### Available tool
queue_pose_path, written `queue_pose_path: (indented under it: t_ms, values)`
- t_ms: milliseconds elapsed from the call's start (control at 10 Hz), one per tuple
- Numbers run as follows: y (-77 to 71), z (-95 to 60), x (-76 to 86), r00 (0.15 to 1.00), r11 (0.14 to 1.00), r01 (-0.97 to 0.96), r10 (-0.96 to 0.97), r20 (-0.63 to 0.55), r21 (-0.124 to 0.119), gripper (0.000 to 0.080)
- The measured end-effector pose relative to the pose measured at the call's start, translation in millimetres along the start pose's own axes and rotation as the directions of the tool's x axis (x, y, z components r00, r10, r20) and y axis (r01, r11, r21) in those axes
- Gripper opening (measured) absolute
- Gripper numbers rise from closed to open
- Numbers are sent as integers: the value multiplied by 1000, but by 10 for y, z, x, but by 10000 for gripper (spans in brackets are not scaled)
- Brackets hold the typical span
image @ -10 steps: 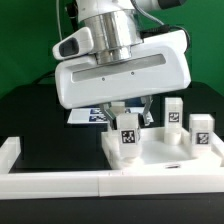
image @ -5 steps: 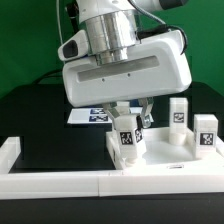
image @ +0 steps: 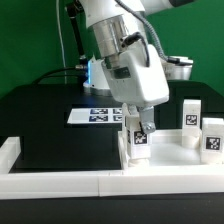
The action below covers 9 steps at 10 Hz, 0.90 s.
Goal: Assemble square table
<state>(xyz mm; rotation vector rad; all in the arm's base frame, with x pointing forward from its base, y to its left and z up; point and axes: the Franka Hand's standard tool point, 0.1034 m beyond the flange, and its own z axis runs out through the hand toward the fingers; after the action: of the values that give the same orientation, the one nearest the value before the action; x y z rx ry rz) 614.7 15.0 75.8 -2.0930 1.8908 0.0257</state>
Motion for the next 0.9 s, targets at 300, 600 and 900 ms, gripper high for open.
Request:
queue_pose_path:
  t_ms: [300,600,900]
  values:
    - [7,4,-20,999,999,43,-43,3,3,389]
    - [78,-60,-87,868,867,497,-496,30,-39,625]
    - [91,-38,-78,773,772,634,-633,37,-37,649]
